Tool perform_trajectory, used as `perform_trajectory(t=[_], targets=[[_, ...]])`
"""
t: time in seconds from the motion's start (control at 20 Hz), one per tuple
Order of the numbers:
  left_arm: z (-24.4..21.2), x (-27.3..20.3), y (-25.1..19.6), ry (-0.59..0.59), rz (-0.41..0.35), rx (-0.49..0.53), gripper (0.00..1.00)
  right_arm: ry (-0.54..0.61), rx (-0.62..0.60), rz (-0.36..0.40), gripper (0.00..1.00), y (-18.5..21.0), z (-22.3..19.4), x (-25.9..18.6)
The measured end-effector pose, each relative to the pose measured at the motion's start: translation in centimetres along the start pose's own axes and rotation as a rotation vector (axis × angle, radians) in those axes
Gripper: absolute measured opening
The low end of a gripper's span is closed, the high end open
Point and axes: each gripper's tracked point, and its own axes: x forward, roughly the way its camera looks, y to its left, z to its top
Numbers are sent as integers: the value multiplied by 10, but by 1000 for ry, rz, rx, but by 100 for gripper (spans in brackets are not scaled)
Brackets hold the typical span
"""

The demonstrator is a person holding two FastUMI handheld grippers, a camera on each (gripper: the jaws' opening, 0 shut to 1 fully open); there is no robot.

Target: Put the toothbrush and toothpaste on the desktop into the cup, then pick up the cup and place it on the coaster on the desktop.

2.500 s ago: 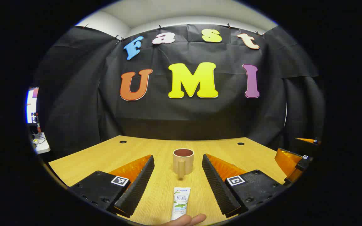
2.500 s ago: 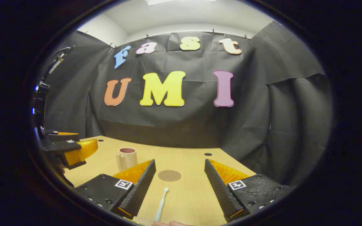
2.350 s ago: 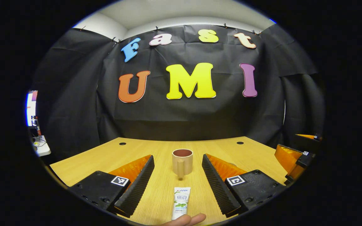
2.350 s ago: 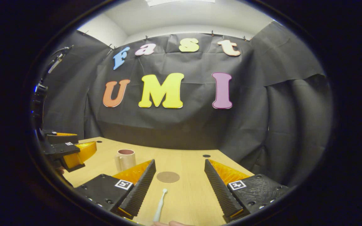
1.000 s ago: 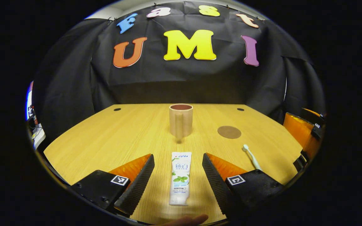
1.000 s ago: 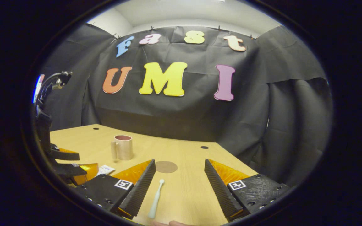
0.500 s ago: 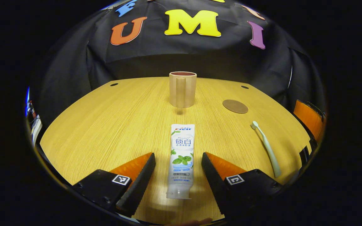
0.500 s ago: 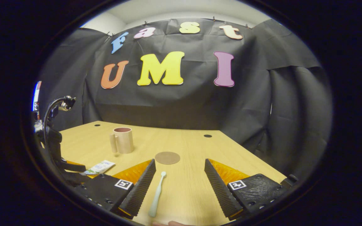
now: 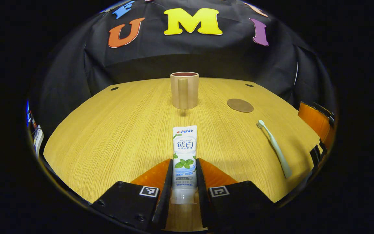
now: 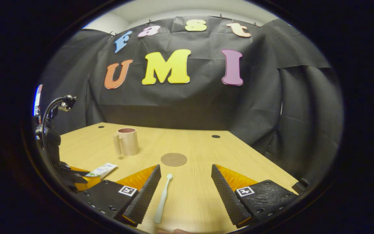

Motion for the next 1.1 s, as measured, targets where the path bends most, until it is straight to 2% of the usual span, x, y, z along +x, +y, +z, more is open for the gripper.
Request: perform_trajectory(t=[0.1, 0.25, 0.55, 0.8, 0.95, 1.1], targets=[[10, -6, 1, -33, -6, 22, 41, 10, 10, 3, 95, 0, -2, 2], [52, -32, 3, -186, 41, 69, 41, 31, 20, 22, 95, 7, -3, 10], [130, -72, -8, -359, 32, 40, 40, 106, 9, 49, 95, 28, -18, 30], [179, -83, -22, -452, -12, 17, 40, 206, 5, 36, 95, 37, -43, 42], [198, -93, -27, -492, -48, -31, 40, 238, 20, 12, 96, 36, -51, 50], [205, -100, -30, -528, -68, 6, 40, 319, 55, 25, 95, 43, -69, 56]])
